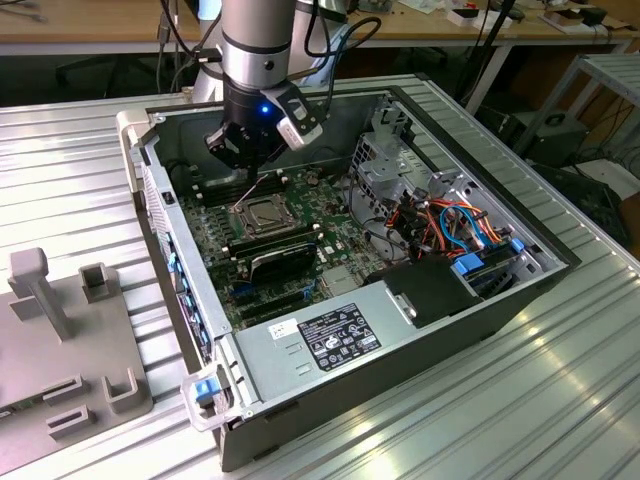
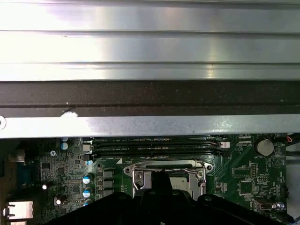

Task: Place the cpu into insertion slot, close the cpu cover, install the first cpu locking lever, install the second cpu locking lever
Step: 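Install the first cpu locking lever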

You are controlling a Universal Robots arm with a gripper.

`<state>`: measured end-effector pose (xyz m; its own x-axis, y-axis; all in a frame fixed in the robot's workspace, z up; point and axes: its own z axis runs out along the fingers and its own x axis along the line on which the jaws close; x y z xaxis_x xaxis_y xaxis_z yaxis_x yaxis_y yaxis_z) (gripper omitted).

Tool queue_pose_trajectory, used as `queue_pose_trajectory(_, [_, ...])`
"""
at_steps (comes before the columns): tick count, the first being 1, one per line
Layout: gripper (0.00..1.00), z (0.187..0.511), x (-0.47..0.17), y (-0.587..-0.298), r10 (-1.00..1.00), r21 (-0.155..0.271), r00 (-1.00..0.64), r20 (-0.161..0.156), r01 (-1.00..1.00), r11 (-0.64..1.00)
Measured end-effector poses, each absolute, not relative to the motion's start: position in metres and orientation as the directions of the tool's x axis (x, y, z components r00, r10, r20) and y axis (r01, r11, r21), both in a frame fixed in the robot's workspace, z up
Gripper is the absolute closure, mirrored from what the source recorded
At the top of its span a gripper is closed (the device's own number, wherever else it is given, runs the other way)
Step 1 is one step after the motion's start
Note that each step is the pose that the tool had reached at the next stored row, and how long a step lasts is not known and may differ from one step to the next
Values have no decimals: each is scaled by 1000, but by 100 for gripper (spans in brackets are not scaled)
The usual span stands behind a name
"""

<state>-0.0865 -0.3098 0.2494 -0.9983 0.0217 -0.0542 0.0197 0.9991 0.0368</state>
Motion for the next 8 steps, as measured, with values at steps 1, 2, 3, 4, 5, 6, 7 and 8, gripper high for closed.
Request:
queue_pose_trajectory(1, [89,249,-86,-310,22,37,-998,-54,20,999])
queue_pose_trajectory(2, [89,249,-86,-310,22,37,-998,-54,20,999])
queue_pose_trajectory(3, [89,249,-85,-310,22,37,-998,-54,20,999])
queue_pose_trajectory(4, [89,249,-85,-310,22,37,-998,-54,20,999])
queue_pose_trajectory(5, [89,249,-85,-310,22,37,-998,-54,20,999])
queue_pose_trajectory(6, [89,249,-85,-310,22,37,-998,-54,20,999])
queue_pose_trajectory(7, [89,249,-85,-310,22,37,-998,-54,20,999])
queue_pose_trajectory(8, [89,249,-85,-310,22,37,-998,-54,20,999])
